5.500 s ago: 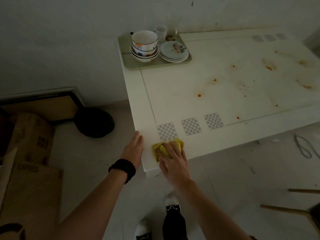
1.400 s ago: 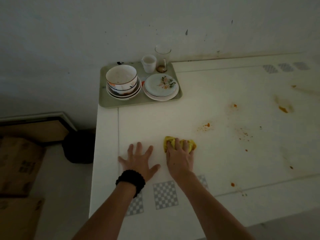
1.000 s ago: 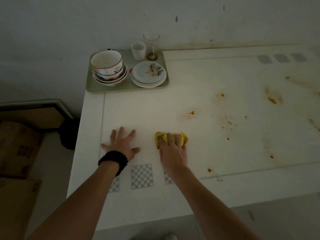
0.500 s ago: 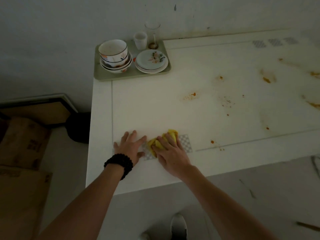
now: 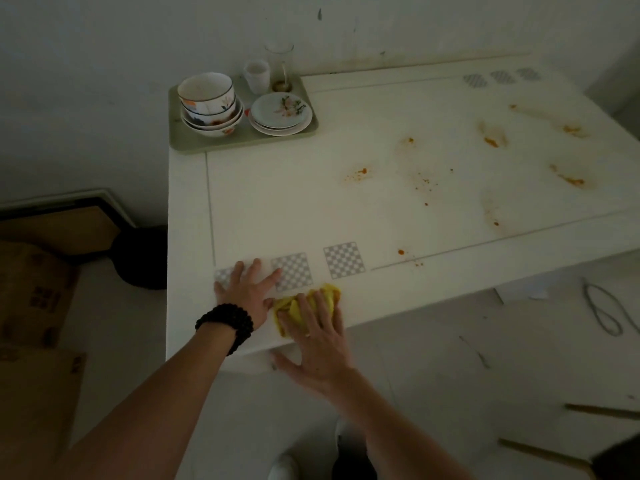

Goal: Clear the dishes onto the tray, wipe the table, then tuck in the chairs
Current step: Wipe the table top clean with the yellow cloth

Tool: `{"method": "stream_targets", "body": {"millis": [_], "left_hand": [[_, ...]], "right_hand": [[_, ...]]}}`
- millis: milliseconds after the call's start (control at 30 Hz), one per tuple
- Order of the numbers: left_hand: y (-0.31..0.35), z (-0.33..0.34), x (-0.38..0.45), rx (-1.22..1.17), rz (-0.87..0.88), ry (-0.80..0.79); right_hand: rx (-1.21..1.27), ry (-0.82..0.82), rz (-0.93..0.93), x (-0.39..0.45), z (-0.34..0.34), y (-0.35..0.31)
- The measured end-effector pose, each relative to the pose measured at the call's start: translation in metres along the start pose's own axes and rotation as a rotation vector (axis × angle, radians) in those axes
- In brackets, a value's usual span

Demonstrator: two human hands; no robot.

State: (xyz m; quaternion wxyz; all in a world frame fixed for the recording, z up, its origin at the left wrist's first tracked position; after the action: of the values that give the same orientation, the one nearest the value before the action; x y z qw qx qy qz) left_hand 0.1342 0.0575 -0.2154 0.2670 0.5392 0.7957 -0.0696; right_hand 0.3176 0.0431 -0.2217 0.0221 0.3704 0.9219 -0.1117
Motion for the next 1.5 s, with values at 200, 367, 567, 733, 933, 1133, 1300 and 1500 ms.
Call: {"method": "stream_targets", "body": {"millis": [200, 367, 567, 733, 933, 1133, 1300, 1500], "left_hand": [[0.007, 0.003, -0.006, 0.038, -0.012, 0.066], [0.033, 0.012, -0.014, -0.055, -0.041, 0.119], [0.095, 0.024, -0.012, -0.043, 0.113, 0.139], [0.139, 0.027, 0.004, -0.078, 0.090, 0.123], [0.178, 0.024, 0.026, -0.066, 0.095, 0.157], [0.206, 0.029, 0.041, -0.109, 0.003, 0.188], [0.211, 0.028, 0.043, -0.078, -0.029, 0.180], [0.198, 0.024, 0.045, -0.058, 0.001, 0.186]], "right_hand": [[-0.109, -0.017, -0.115, -0.020, 0.000, 0.057], [-0.026, -0.007, 0.194, -0.024, -0.003, 0.059], [-0.009, 0.001, 0.194, -0.031, -0.011, 0.085], [-0.062, 0.012, 0.102, -0.040, -0.021, 0.134], [-0.096, -0.008, -0.001, -0.052, -0.023, 0.191], [-0.005, 0.046, 0.419, -0.056, -0.025, 0.215], [0.213, -0.051, 0.752, -0.012, -0.033, 0.190], [0.089, -0.082, 0.252, 0.016, -0.038, 0.193]]}}
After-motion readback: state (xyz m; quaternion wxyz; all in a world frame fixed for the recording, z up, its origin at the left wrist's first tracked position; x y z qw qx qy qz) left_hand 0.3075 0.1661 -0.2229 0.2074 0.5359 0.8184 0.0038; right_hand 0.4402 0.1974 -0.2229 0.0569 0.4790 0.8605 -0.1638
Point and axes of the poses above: each hand's wrist, its own x-axis towards the middle knuckle, its own z-axis out of the palm, y = z × x, the point moved 3 cm from there along x, towards the middle knuckle, and after that the axes turned 6 degrees about -x, right-handed, at the moved point
